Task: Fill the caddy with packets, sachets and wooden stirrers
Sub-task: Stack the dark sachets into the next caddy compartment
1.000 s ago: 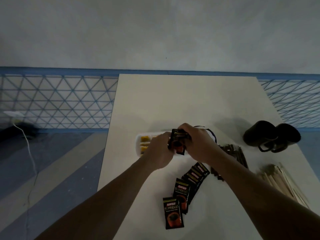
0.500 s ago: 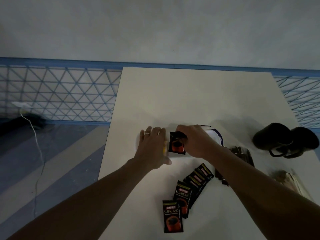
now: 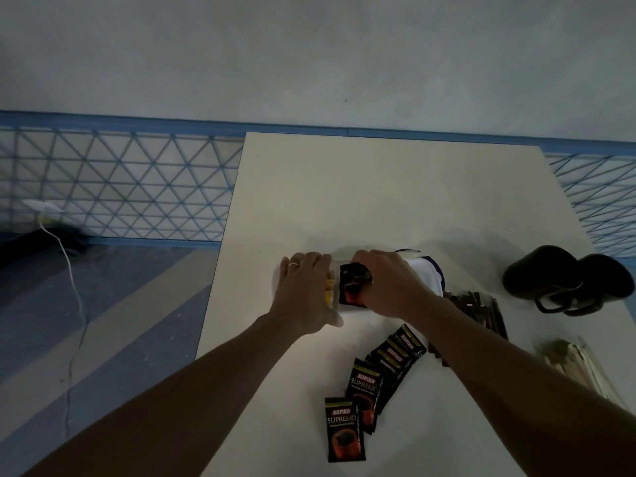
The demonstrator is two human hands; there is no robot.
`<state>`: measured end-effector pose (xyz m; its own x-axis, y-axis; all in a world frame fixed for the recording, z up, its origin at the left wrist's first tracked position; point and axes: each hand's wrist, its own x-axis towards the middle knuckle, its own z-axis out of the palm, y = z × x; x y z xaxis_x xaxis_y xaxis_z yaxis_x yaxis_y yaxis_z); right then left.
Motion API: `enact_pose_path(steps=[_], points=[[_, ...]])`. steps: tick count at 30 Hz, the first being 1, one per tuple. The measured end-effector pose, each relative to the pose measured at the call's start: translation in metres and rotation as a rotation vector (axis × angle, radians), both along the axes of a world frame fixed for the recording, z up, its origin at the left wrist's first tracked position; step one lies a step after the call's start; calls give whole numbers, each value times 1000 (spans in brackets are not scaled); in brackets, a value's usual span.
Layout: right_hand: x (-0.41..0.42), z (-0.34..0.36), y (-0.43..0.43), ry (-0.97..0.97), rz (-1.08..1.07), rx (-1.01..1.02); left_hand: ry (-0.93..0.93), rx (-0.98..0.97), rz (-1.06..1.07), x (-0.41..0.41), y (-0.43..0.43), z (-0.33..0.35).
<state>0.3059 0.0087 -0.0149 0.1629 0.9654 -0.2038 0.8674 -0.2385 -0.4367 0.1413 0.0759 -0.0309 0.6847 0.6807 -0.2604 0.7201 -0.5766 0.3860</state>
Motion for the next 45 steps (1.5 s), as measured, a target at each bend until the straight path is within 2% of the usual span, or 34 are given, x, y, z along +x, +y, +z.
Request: enact_pose_path(steps=[5,10,17,20,27,35,41,45], points=[[5,9,5,66,16,-49,4,3,-16,0,2,-2],[8,5,6,60,25,-76,-35,-121,3,0,10,5],[8,-10,2,47,14,4,-143,-11,106,6,2,3],[6,-11,-1,40,45,48,-132,45,136,11,-2,-1],[-3,-11,-2,-26,58,54,-92,67,210,26,-8,-2],[-1,-7,-7,4,60,141,-117,55,205,23,-4,-8],[-5,-14,-6,-56,72,46,4,-47,82,18,0,6],[-7,-13,-6,-67,-10,84,143,-111,-45,13,3,13]])
